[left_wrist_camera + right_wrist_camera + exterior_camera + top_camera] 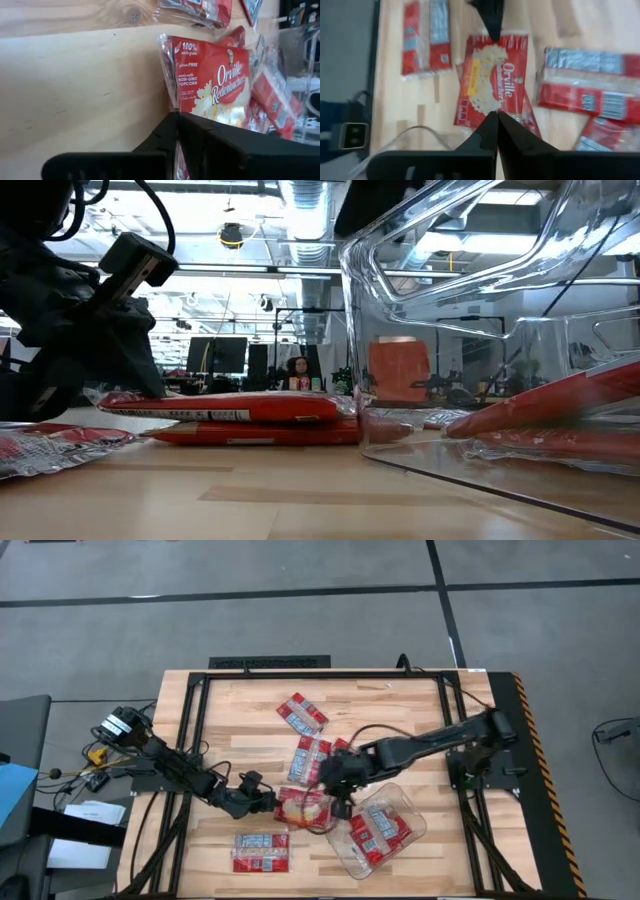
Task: Sort popcorn bags into baskets
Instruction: Put the red popcorn bag into the transparent bin
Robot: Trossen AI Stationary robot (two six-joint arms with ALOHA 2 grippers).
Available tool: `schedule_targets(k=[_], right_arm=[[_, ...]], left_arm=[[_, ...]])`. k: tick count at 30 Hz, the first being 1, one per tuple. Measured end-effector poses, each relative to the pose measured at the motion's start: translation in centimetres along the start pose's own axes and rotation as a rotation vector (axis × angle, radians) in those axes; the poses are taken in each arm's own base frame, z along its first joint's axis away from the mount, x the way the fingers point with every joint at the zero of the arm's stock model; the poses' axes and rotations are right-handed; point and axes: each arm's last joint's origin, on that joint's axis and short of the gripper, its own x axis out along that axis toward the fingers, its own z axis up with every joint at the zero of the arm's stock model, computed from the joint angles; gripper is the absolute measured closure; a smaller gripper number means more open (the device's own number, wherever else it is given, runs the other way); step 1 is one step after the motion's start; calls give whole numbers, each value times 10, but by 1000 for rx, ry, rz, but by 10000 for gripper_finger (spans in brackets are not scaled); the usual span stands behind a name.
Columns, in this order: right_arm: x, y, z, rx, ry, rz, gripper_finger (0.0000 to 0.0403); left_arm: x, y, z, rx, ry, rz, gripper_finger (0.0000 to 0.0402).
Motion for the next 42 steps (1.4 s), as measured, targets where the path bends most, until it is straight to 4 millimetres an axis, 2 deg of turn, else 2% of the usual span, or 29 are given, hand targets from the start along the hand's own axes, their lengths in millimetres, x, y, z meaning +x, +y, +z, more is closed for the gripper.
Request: schedule_targets(k=[4,7,9,12,15,19,24,29,31,35,42], right_arm=[[-50,14,-4,11,-83,-14,386],[-88,25,-12,19,-147,-16,390],[-110,33,-18,32,-201,-18,386],[-135,44,-29,51,-263,-40,374],[-152,55,-41,63,-308,-55,370],[-163,69,-55,79,-323,-36,379],[-168,88,-70,98,-309,10,388],[-173,102,-83,128,-335,20,374],[-175,107,-88,137,-353,19,369],[-182,118,-99,151,-381,33,370],[-191,131,-114,148,-416,64,389]], left_arm=[[-5,-12,0,-6,-34,-85,401],[-14,-37,3,-36,-86,-196,401],[-21,-48,6,-15,-102,-226,401],[-31,-68,14,-12,-150,-270,401],[-41,-87,21,6,-197,-309,401],[-52,-117,29,37,-228,-381,401],[-61,-157,33,89,-246,-430,401],[-71,-196,33,152,-229,-470,401],[-72,-204,31,178,-229,-462,401],[-66,-225,22,172,-219,-488,401],[-36,-256,-4,157,-209,-495,401]])
